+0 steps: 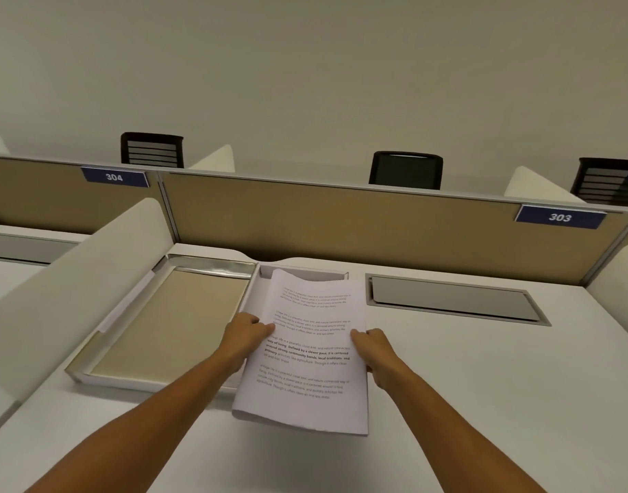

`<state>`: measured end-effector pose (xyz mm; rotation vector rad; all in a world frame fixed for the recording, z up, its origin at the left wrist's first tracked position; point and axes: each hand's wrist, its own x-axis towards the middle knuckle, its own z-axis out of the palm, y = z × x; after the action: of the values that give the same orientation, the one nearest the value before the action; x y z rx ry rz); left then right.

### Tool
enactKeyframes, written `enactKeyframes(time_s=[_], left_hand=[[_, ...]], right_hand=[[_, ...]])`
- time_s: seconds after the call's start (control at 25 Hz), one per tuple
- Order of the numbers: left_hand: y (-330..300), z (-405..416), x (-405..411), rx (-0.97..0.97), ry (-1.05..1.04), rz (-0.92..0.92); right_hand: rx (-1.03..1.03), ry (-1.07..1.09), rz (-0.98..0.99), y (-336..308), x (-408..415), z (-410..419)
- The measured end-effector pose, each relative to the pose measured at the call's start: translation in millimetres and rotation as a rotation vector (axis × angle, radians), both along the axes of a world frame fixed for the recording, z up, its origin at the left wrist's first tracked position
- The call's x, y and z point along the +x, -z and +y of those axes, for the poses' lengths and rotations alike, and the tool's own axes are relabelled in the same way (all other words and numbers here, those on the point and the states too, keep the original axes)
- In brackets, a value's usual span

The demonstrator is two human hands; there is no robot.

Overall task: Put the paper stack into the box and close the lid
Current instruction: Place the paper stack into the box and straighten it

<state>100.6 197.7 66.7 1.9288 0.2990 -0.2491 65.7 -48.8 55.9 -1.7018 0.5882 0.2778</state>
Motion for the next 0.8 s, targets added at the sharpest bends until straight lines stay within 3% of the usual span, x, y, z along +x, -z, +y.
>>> enactKeyframes(time_s=[0.52,0.8], left_hand=[[45.2,28.8,120.7,-0.08,-0.002,0.134],[71.9,19.5,130.9,0.029,-0.004,0.169]], right_hand=[[-0.179,0.067,0.135,19.3,122.4,47.9],[-0.284,0.062,0.207,42.1,140.4,56.9]])
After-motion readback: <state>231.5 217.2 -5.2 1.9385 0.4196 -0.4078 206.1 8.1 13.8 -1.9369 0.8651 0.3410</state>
